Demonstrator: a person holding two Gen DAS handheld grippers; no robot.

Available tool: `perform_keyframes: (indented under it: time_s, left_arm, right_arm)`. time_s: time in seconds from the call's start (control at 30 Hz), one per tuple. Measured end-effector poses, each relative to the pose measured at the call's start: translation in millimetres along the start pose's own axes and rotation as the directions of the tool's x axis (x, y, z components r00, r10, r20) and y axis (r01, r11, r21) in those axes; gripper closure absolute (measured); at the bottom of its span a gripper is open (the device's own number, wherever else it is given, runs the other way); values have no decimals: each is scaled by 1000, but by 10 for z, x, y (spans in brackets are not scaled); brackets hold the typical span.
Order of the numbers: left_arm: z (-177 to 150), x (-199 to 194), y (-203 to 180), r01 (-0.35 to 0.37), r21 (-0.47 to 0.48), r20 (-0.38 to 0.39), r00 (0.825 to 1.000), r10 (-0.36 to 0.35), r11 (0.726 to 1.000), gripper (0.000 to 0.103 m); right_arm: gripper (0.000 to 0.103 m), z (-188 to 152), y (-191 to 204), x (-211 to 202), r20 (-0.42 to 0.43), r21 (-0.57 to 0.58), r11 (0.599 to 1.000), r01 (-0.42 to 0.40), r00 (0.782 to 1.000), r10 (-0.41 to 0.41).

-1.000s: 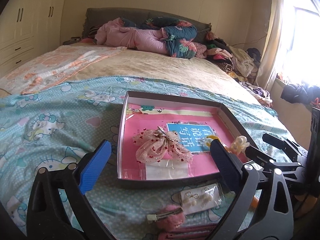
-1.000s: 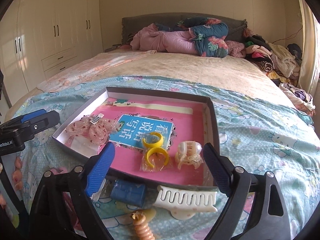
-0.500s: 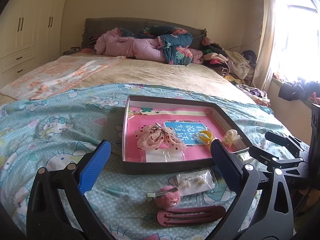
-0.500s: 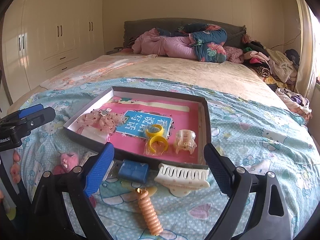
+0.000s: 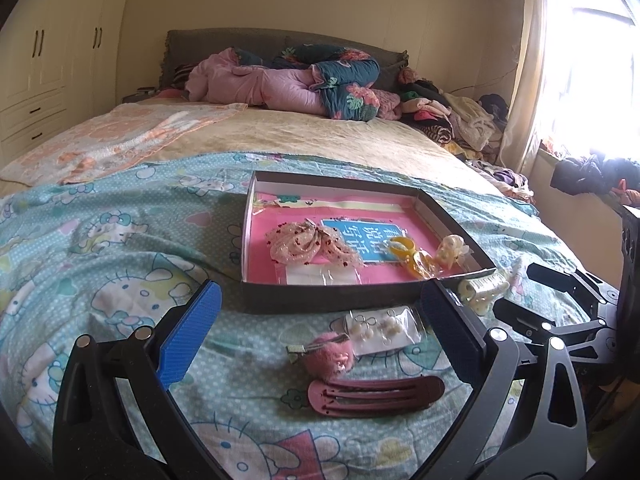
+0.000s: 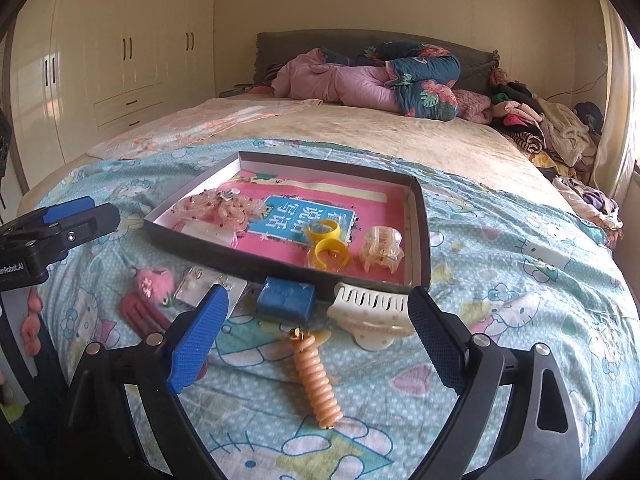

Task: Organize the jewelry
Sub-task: 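Withdraw both open tools from the tray toward the remaining accessories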

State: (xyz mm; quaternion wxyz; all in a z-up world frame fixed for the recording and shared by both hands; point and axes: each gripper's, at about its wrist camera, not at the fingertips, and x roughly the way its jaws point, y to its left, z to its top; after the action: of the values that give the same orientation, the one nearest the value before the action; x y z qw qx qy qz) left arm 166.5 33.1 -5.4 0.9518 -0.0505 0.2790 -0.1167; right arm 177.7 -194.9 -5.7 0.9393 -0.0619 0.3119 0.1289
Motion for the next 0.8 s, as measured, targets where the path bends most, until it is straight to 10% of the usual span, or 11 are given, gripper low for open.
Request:
perform_keyframes:
  time_s: [0.8]
  left_arm:
    - [-291,105,-169,-2,76,-111,994,10,997,12]
  right_arm:
    - [14,-288,68,-139,-42,5,999,-32,999,32]
